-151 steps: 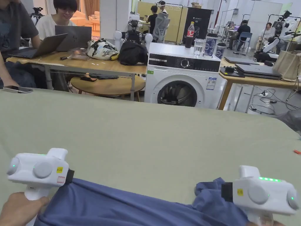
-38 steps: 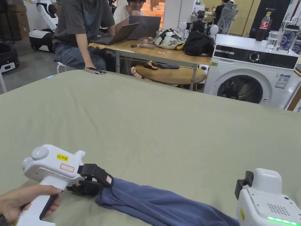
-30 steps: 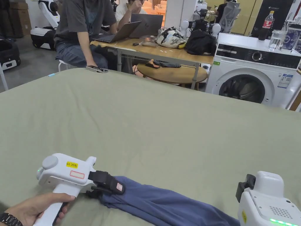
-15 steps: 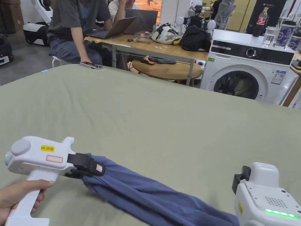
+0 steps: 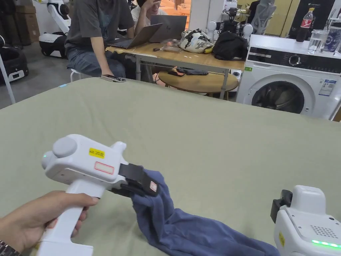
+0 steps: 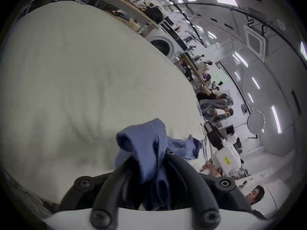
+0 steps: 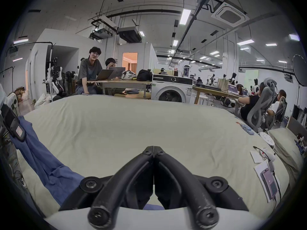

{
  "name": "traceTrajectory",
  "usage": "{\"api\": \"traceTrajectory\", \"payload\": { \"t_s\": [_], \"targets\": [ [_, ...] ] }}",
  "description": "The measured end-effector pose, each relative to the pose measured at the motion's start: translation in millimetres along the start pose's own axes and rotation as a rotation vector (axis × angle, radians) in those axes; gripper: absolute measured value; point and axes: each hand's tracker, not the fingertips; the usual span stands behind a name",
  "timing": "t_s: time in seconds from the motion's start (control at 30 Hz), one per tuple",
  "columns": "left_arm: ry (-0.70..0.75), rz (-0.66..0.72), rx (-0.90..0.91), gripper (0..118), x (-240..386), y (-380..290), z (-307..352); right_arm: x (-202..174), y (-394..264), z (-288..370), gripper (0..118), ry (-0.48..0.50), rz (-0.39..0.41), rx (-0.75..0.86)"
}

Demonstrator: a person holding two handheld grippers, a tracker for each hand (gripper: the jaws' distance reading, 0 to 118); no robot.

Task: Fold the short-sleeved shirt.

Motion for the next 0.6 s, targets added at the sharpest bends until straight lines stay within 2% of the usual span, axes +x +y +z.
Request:
{"api": "traceTrajectory", "payload": {
  "t_s": [0.17, 0.27, 0.5, 0.6],
  "targets": [
    [0.031, -0.087, -0.092, 8, 40.9, 0.0, -67.2, 6.3, 0.2, 4.5, 0, -0.005, -0.007, 0.004],
    [0.115, -0.114, -0.160, 8, 52.5, -5.4, -118.0, 11.0, -0.6, 8.0, 0, -0.012, -0.009, 0.002],
    [0.239, -0.079, -0.287, 9, 36.8, -24.7, -204.2, 24.5, -7.7, 12.4, 0, -0.040, 0.004, -0.013],
    [0.191, -0.078, -0.270, 28, 42.2, -29.9, -196.7, 29.0, -9.6, 13.7, 0, -0.047, 0.004, -0.019]
  ]
}}
